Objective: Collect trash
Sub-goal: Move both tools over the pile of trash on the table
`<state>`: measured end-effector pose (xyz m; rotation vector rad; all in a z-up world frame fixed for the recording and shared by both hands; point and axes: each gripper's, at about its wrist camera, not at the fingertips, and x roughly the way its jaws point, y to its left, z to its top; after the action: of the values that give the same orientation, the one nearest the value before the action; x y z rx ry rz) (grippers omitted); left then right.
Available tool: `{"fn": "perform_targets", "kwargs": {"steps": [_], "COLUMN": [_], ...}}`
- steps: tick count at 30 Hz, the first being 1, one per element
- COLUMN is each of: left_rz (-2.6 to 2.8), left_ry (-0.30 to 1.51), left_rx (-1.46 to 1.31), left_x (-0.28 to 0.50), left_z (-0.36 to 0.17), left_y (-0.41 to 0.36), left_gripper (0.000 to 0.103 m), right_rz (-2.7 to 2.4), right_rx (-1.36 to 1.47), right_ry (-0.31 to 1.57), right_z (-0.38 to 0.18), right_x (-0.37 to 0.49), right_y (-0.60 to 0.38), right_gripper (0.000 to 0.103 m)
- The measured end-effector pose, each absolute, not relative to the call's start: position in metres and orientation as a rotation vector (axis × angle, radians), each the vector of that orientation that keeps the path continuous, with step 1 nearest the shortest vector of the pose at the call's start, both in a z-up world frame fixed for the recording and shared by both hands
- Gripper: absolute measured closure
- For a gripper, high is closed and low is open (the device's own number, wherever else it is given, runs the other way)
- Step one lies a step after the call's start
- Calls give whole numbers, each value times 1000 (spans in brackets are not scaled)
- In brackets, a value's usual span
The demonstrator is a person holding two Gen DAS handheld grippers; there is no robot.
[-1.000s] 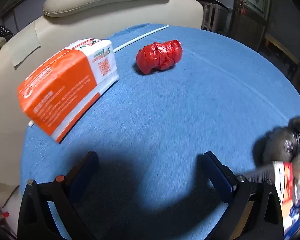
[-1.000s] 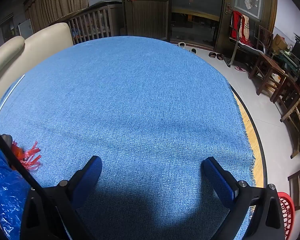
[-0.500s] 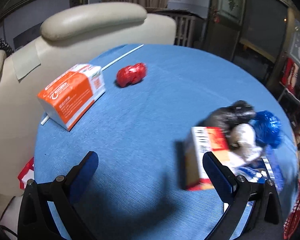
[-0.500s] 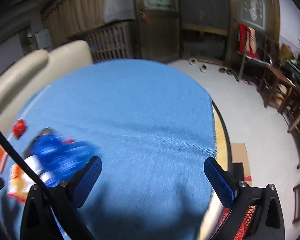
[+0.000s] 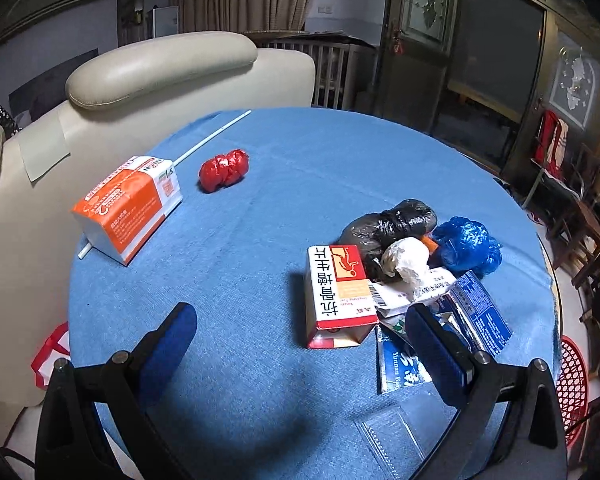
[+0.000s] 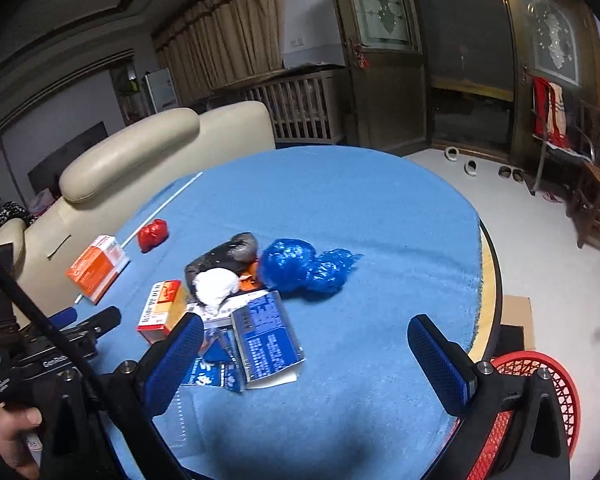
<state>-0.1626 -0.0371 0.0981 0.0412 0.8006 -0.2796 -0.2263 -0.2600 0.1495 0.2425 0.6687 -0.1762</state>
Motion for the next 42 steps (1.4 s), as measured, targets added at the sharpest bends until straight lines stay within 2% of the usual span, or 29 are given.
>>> {"fn": "perform_targets", "kwargs": {"steps": [42], "left_rz": [-325], "left_ry": [781], "left_rx": [32], "left_x": [-177], "left_z": [110], "left_y": [-43], "left_gripper": [0], "right_rz": [-229], "right_rx": [225], "right_ry": [666], "right_z": [157], "right_x": [-248], "right_y": [-253], "right_gripper": [0]}}
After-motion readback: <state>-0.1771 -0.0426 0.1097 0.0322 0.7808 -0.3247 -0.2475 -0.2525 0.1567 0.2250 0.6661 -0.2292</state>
